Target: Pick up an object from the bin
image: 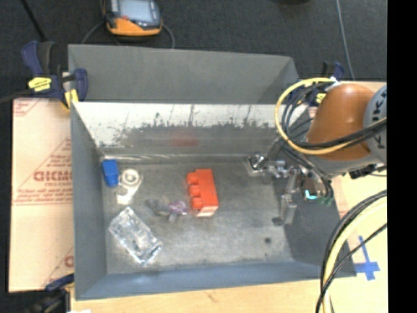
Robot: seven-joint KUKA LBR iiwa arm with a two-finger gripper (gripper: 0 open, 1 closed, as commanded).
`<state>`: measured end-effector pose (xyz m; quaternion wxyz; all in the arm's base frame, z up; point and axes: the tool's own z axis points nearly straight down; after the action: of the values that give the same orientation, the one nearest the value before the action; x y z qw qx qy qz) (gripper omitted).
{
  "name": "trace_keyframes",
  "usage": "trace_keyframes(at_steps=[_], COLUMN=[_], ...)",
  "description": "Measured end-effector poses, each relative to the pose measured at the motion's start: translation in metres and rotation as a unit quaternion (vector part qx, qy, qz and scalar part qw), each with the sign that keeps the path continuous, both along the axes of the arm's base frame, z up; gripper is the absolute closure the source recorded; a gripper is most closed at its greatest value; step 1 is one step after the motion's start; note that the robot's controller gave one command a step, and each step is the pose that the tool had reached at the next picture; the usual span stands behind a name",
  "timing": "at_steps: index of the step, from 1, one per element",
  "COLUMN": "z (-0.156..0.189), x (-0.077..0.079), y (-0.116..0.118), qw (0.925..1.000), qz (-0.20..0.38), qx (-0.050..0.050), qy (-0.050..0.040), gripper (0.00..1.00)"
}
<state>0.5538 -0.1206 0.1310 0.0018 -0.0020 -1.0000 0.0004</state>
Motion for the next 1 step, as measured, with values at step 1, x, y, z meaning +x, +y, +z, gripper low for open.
trace_keyframes(at_steps=[1], z=[-0.0547], x=[0.0093], y=[0.0591], qw=[0.9997], qz=[0.023], qx=[0.001], qy=[-0.0014], gripper=[0.00])
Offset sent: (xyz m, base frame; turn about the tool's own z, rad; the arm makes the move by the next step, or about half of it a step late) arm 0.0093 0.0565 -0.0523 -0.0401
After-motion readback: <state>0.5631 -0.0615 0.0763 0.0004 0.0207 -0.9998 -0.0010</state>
